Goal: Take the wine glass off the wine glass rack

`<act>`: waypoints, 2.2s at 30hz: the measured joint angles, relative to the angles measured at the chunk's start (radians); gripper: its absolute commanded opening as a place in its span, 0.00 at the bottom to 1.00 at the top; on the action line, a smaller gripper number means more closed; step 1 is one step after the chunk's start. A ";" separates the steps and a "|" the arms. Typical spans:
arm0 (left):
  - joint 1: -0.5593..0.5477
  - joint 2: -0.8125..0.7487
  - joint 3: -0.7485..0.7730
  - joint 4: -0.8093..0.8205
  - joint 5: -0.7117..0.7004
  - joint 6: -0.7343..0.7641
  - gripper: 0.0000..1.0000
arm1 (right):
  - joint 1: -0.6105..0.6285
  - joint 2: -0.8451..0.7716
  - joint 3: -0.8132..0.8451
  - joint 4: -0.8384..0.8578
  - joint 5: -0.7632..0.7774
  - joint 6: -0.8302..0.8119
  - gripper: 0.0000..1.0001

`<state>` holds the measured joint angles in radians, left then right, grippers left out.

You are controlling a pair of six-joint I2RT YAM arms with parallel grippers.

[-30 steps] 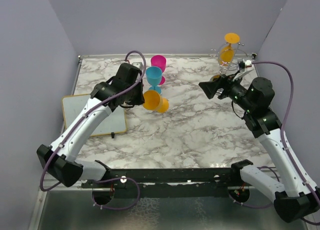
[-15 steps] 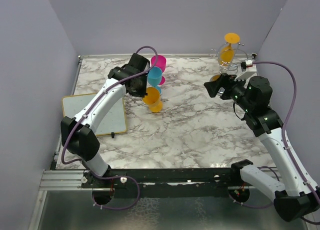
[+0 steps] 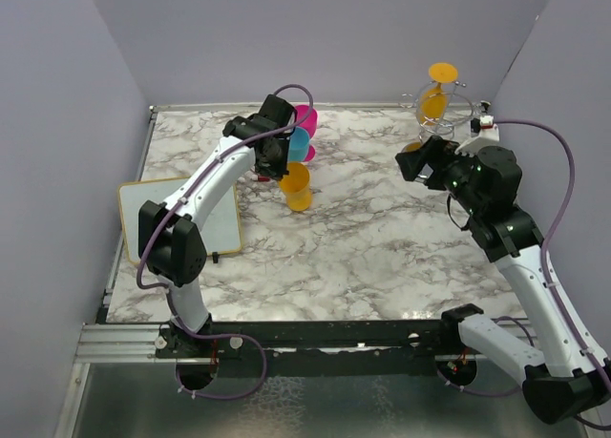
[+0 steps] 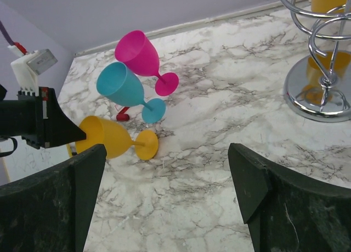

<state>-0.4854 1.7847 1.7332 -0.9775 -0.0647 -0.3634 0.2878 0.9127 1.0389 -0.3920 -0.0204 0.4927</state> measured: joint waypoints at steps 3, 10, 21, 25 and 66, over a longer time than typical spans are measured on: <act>0.000 0.026 0.012 -0.011 -0.008 0.004 0.00 | 0.000 -0.017 -0.002 0.002 0.001 -0.001 0.95; 0.006 0.054 0.042 -0.031 -0.026 0.017 0.00 | 0.000 -0.056 -0.019 0.011 0.001 -0.005 0.96; 0.006 0.080 0.079 -0.039 -0.034 0.023 0.24 | 0.000 -0.056 -0.036 0.014 0.008 -0.011 0.96; 0.006 0.080 0.086 -0.043 -0.034 0.026 0.36 | 0.000 -0.056 -0.044 0.026 0.007 -0.039 0.96; -0.032 -1.023 -0.845 0.908 0.071 0.200 0.84 | 0.000 0.429 0.530 -0.148 0.328 -0.393 0.99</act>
<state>-0.5179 0.7620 0.8883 -0.0696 0.0067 -0.1638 0.2878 1.3415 1.5692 -0.5404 0.3073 0.0994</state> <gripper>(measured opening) 0.835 0.974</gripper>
